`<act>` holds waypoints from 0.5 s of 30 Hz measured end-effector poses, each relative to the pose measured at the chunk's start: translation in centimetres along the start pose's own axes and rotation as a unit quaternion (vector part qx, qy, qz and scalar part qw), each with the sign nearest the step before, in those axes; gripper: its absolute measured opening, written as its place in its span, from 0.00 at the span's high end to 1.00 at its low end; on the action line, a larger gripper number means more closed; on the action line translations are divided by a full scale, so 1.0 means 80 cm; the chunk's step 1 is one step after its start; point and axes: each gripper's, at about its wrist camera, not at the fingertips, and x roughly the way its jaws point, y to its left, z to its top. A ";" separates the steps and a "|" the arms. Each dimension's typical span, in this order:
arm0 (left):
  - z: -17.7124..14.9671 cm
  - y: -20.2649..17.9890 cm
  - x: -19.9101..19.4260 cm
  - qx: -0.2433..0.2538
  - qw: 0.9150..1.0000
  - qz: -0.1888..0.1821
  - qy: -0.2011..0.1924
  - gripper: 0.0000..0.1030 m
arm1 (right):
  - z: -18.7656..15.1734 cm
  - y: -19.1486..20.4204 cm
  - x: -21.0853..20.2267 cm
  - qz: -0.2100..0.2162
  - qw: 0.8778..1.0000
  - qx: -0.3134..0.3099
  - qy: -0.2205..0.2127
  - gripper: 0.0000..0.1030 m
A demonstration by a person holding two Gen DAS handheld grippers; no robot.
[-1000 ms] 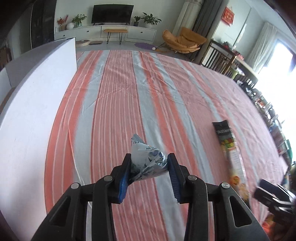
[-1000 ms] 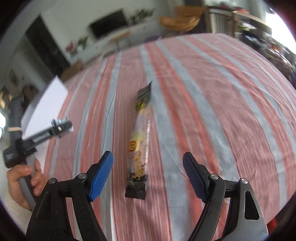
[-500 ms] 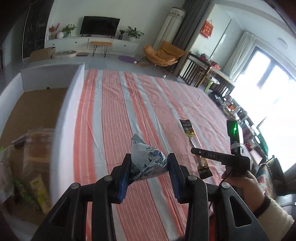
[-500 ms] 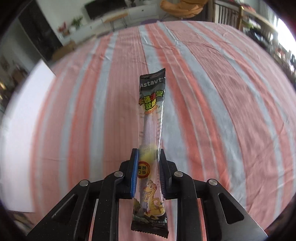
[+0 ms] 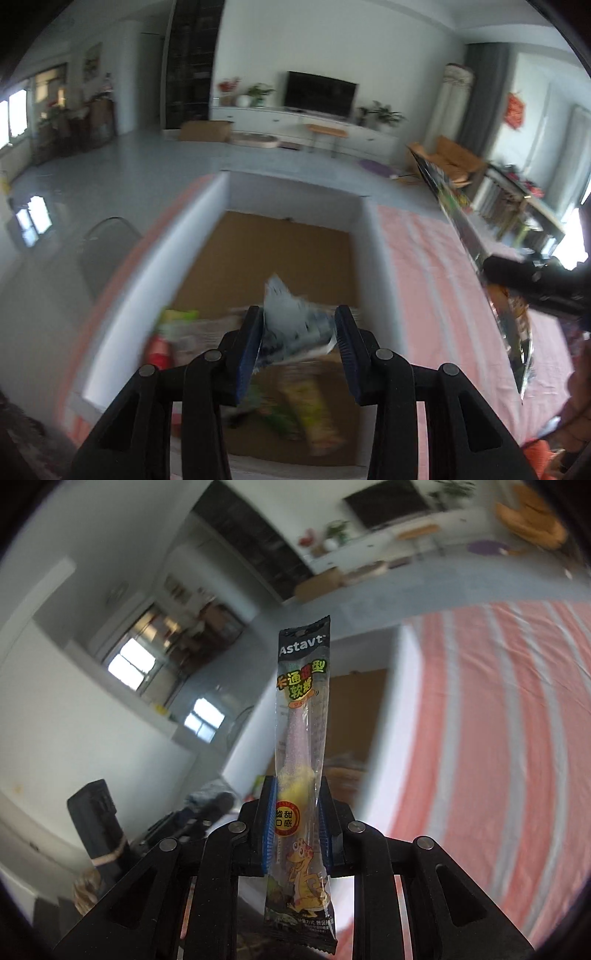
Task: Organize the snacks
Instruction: 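Carry the triangular packet and Astavt stick into the cardboard box and release both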
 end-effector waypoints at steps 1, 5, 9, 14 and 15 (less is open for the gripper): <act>-0.004 0.009 0.008 0.002 1.000 0.027 0.005 0.50 | -0.001 0.008 0.016 0.007 1.000 -0.008 0.011 0.58; -0.021 0.023 0.018 0.002 0.998 0.068 0.008 0.19 | -0.012 0.016 0.034 0.005 1.000 -0.015 0.025 0.42; -0.035 -0.001 0.020 0.052 0.990 0.128 -0.013 0.00 | -0.025 0.010 0.016 -0.069 0.996 -0.056 0.006 0.37; -0.041 -0.040 0.024 0.087 0.982 0.169 -0.009 0.00 | -0.046 -0.002 -0.017 -0.152 0.984 -0.089 -0.006 0.33; -0.038 -0.045 0.025 0.088 0.981 0.171 -0.007 0.00 | -0.050 -0.004 -0.020 -0.165 0.982 -0.090 -0.005 0.31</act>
